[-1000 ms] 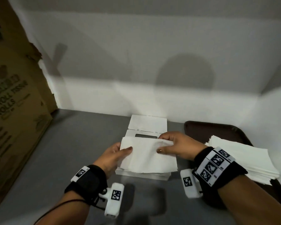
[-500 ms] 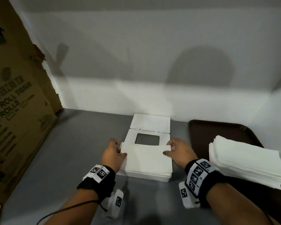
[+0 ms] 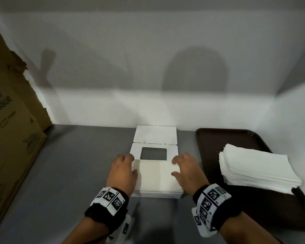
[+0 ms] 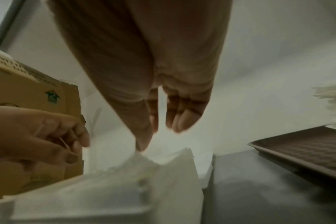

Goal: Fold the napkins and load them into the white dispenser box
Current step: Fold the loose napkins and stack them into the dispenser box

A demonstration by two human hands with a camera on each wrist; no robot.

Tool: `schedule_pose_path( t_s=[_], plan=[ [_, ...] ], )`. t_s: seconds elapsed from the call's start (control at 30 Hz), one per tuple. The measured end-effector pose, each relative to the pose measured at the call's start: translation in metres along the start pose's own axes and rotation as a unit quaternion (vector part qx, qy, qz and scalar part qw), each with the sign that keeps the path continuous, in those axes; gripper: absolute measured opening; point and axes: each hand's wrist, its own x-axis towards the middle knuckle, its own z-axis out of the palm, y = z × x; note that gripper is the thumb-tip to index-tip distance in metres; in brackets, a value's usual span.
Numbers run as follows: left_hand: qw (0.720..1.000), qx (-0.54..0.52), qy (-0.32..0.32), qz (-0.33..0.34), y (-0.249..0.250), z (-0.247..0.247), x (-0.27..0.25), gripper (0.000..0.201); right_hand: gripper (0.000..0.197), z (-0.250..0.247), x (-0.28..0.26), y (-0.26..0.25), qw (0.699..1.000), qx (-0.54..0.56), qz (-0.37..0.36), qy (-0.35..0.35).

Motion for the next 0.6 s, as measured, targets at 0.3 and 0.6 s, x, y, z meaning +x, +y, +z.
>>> schedule_pose_path(
  t_s=[0.3,0.6],
  plan=[
    [0.974,0.092,-0.206,0.029,0.009,0.018,-0.005,0.055,0.049,0.0,-0.008,-0.01,0.984,-0.084,-0.023,-0.157],
    [0.969,0.097,-0.223,0.031,0.003,0.022,0.002,0.054,0.046,0.012,-0.005,-0.015,0.981,-0.091,0.02,-0.168]
  ],
)
